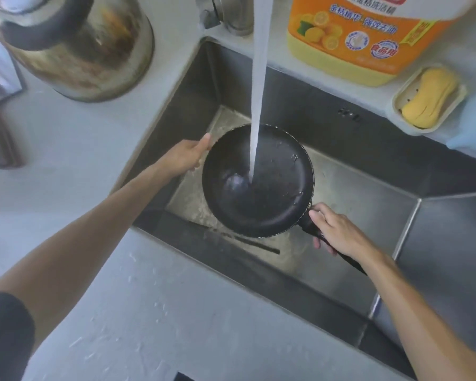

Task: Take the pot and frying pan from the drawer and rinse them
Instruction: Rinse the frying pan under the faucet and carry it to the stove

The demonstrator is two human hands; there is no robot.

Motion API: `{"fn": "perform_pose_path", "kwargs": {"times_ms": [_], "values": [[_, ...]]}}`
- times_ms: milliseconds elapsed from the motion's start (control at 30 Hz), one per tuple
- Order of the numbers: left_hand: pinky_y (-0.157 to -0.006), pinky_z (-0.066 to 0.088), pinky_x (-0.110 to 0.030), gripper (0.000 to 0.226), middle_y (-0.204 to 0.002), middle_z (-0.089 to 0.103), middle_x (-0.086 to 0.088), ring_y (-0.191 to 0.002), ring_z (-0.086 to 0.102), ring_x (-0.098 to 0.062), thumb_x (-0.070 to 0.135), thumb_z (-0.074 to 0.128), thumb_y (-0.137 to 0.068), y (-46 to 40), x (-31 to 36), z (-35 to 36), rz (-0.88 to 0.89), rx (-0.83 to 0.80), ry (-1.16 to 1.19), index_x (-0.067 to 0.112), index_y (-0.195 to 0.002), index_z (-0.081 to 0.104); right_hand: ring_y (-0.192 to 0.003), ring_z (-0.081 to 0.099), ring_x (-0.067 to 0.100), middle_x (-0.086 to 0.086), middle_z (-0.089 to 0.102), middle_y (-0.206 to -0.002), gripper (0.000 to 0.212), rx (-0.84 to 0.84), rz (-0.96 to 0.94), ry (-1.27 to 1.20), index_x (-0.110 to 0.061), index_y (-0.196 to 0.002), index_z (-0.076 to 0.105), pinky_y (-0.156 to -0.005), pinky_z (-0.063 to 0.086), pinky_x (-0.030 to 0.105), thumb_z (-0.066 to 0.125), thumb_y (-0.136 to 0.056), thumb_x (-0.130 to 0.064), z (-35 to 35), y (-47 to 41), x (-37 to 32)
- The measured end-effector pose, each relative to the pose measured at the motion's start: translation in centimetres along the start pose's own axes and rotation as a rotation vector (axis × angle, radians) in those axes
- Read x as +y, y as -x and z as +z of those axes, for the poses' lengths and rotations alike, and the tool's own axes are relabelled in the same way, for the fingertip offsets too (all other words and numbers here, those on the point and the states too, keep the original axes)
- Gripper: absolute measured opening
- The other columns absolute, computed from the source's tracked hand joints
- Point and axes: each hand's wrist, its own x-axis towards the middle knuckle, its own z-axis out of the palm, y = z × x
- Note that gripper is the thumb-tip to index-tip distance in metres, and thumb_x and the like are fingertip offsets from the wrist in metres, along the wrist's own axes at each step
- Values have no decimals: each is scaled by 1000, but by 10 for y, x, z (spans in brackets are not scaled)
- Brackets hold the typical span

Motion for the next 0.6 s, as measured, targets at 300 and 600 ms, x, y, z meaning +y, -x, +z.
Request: {"fn": "perform_pose_path", "kwargs": {"times_ms": [300,600], "values": [[-92,34,-21,36,-126,60,1,-111,55,-11,39,41,-97,14,12,-15,313,84,-173,20,-121,62,-39,48,17,7,61,-58,29,-55,96,-134,-21,-91,53,-42,41,25,35,-97,-42,9,-29,13],[-84,46,-9,36,-111,62,0,-90,58,1,18,51,-94,18,28,-22,602,354,-11,16,-129,53,-45,49,5,-6,65,-71,39,-37,86,-6,-34,-127,45,-53,42,21,46,-91,-50,12,-39,26]]}}
